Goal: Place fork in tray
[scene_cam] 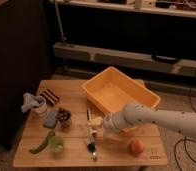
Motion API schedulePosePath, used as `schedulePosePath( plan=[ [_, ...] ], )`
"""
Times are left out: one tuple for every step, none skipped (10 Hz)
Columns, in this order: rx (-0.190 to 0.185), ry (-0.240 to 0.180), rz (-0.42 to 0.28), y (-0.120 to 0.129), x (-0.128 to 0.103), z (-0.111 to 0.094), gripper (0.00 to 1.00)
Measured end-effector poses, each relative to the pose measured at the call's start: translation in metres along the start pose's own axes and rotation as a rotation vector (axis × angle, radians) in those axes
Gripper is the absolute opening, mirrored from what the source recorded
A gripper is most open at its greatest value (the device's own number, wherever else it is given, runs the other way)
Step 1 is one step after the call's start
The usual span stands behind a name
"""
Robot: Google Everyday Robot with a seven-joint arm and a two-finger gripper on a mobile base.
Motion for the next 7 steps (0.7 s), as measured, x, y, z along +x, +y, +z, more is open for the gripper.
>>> schedulePosePath(
  plan=[
    [0.016, -0.002, -0.026, 0.001, 0.000, 0.004, 0.70],
    [0.035, -0.008, -0.061, 0.000, -0.002, 0.009, 0.70],
    [0.045, -0.014, -0.075, -0.003, -0.005, 0.010, 0.70],
    [0.051, -0.020, -0.072, -0.006, -0.011, 0.011, 0.70],
    [0.059, -0.028, -0.063, -0.012, -0.018, 0.010, 0.70],
    [0.068, -0.030, -0.055, -0.017, -0.023, 0.012, 0.70],
    [0.077, -0.028, -0.048, -0.021, -0.027, 0.016, 0.70]
  ],
)
